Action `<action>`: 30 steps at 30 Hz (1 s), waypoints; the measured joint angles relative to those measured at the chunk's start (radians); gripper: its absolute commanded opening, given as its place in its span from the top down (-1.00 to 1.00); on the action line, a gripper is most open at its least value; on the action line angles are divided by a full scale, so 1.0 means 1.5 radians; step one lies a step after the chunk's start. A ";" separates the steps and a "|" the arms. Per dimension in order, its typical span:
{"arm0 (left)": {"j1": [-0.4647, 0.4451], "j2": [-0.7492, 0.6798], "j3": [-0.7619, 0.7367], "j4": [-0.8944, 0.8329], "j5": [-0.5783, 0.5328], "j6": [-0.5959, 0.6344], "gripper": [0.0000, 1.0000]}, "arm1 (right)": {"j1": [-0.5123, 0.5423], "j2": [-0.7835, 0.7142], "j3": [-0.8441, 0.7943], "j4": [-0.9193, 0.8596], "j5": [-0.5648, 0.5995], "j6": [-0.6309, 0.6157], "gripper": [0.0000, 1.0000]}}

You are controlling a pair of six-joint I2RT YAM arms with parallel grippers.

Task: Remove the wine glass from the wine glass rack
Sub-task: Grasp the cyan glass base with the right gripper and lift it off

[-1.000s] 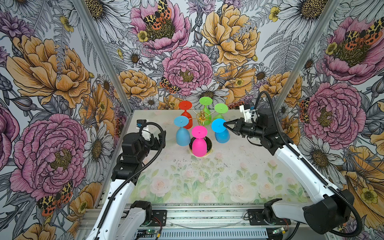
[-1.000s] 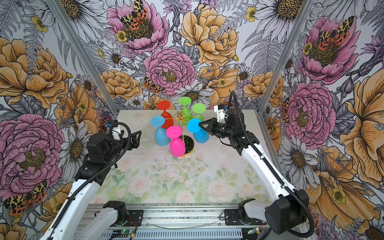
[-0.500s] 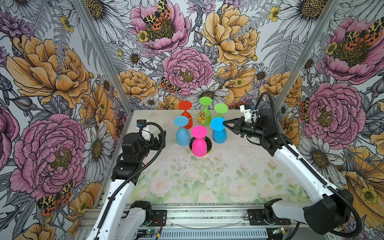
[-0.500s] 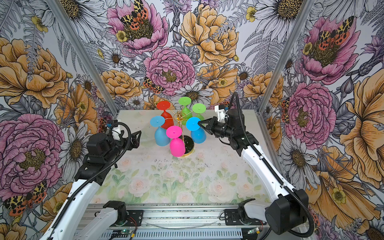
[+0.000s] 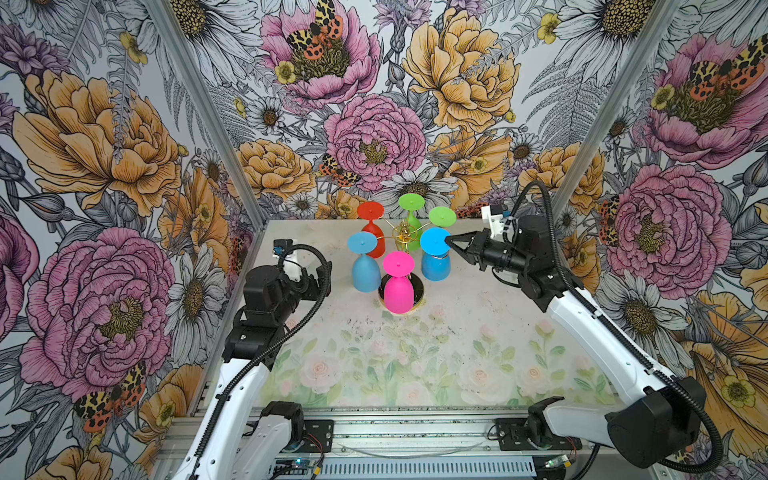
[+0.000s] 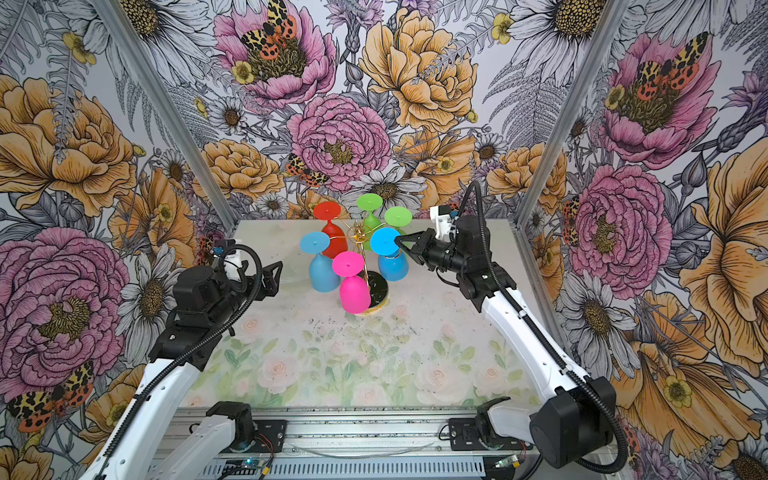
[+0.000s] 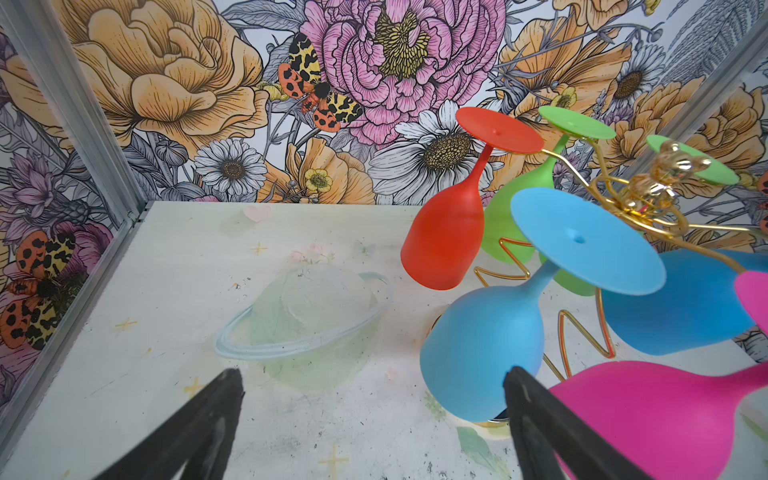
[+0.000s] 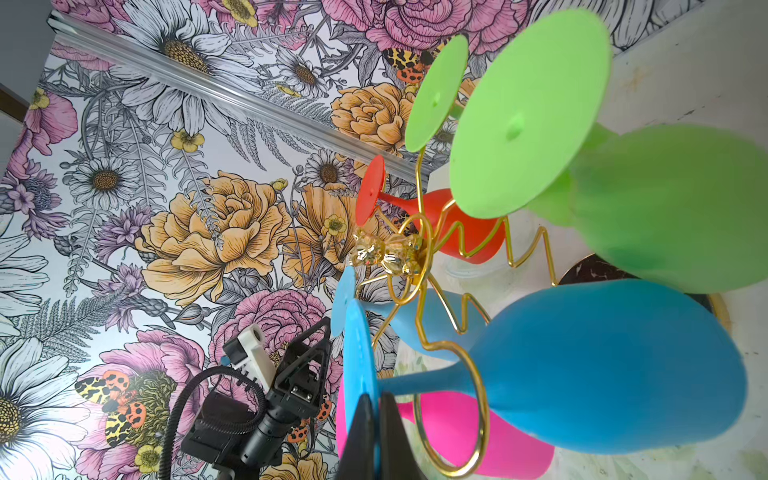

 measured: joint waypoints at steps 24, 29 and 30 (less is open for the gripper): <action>0.000 -0.004 0.000 -0.001 0.000 0.000 -0.97 | 0.027 0.057 -0.004 0.071 -0.014 0.033 1.00; 0.000 -0.005 0.000 -0.008 0.004 -0.002 -0.98 | 0.032 0.048 -0.007 0.063 -0.017 0.027 1.00; 0.000 -0.006 0.000 -0.014 0.005 -0.004 -0.98 | 0.032 0.041 -0.011 0.061 -0.019 0.025 1.00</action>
